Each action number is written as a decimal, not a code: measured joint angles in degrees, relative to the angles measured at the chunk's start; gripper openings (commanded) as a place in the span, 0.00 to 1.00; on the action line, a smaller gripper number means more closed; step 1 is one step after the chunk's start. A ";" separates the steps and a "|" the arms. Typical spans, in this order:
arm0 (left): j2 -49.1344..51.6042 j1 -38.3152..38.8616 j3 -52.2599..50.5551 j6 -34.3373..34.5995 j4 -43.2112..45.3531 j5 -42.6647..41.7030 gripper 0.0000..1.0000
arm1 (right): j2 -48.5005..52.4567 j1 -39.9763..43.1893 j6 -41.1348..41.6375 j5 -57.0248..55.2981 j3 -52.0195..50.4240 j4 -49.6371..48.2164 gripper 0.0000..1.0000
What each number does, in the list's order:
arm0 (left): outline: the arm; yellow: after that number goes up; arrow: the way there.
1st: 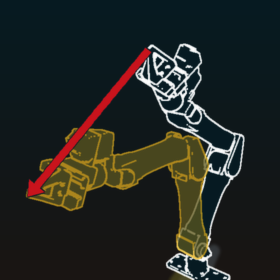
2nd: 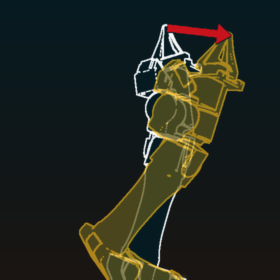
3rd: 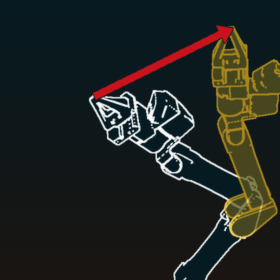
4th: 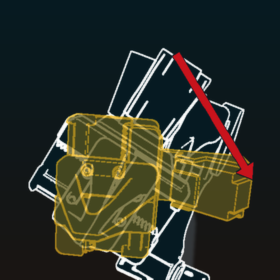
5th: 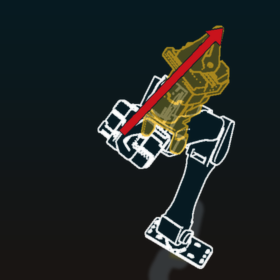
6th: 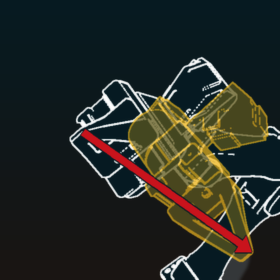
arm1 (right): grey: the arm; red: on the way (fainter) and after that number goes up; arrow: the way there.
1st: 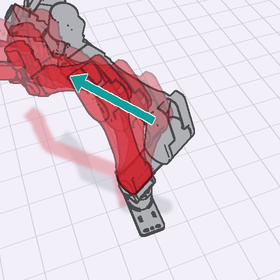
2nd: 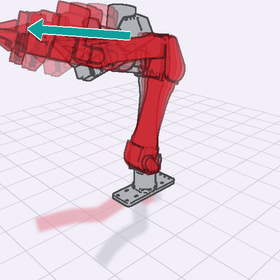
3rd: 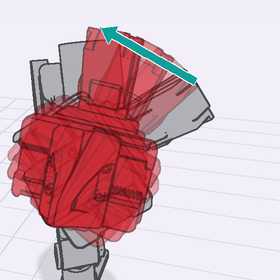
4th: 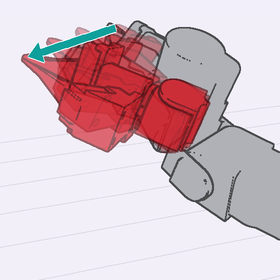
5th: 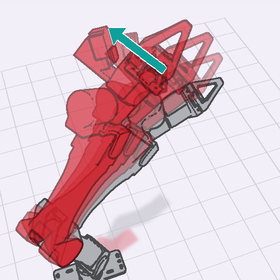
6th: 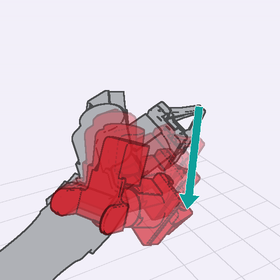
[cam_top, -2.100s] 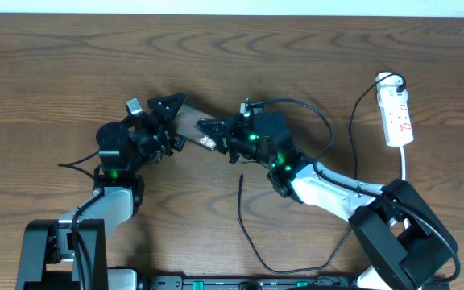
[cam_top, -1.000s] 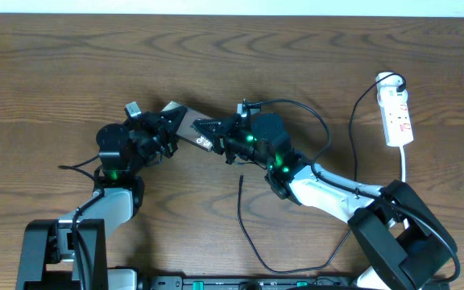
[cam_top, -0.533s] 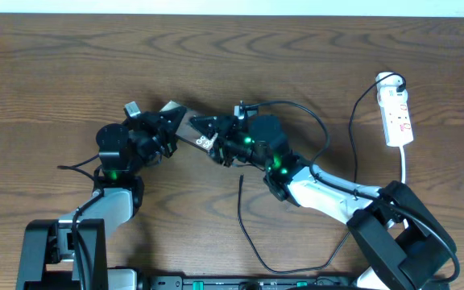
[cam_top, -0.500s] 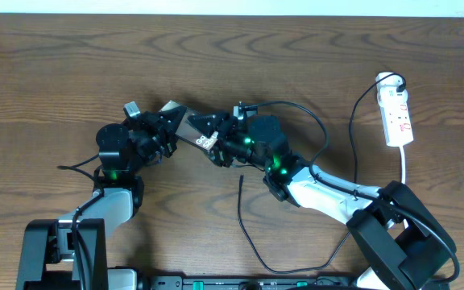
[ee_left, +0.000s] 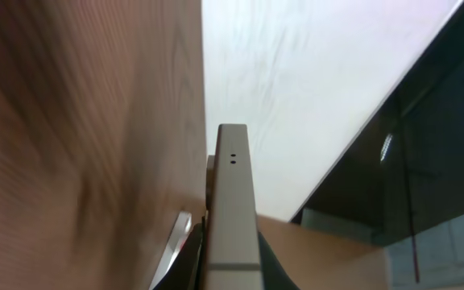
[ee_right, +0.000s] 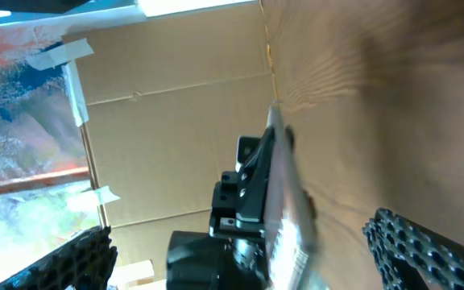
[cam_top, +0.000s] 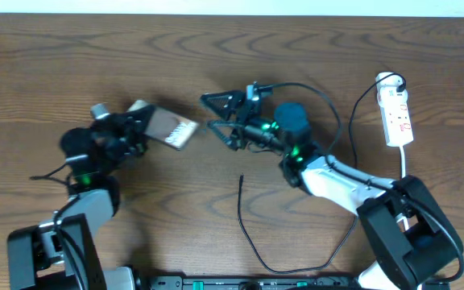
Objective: Plug charger to phone and switch on socket
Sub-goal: 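Open the right gripper and pull the phone left with the left gripper, then move the open right gripper over the black cable's connector end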
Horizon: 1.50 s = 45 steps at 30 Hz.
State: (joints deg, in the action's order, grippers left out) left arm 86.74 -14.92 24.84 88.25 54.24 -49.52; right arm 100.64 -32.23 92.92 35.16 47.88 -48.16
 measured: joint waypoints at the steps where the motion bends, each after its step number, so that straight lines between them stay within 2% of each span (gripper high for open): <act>1: 0.00 -1.97 0.00 -0.07 0.00 -1.51 0.08 | 0.00 0.94 -0.66 1.11 0.02 0.15 0.99; 7: 0.00 -11.37 0.00 -2.97 0.02 -12.22 0.07 | 0.02 4.13 -3.58 8.26 0.11 6.56 0.99; 13: 0.00 -14.27 0.00 -7.23 0.57 -25.24 0.07 | 0.00 4.11 -7.58 12.66 0.17 14.03 0.99; 20: 0.00 -14.34 0.00 -9.27 9.49 -36.04 0.07 | 0.02 4.09 -16.26 13.75 3.17 33.75 0.99; 28: 0.00 -14.34 0.00 -9.90 10.99 -38.71 0.08 | 0.02 2.69 -31.36 5.75 17.11 70.55 0.99; 32: 0.00 -14.34 0.00 -10.10 10.97 -38.64 0.07 | 0.00 0.72 -35.01 -2.40 22.01 82.77 0.99; 40: 0.00 -14.34 0.00 -10.12 10.99 -38.45 0.07 | 0.02 -3.41 -35.01 -12.87 22.88 94.07 0.99; 45: 0.00 -14.34 0.00 -10.12 10.97 -38.45 0.07 | 0.04 -6.19 -35.30 -16.26 22.88 95.30 0.99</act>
State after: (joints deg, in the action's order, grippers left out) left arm 86.74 -29.26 24.84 78.13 65.21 -87.96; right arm 100.68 -38.41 57.63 18.90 70.76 47.13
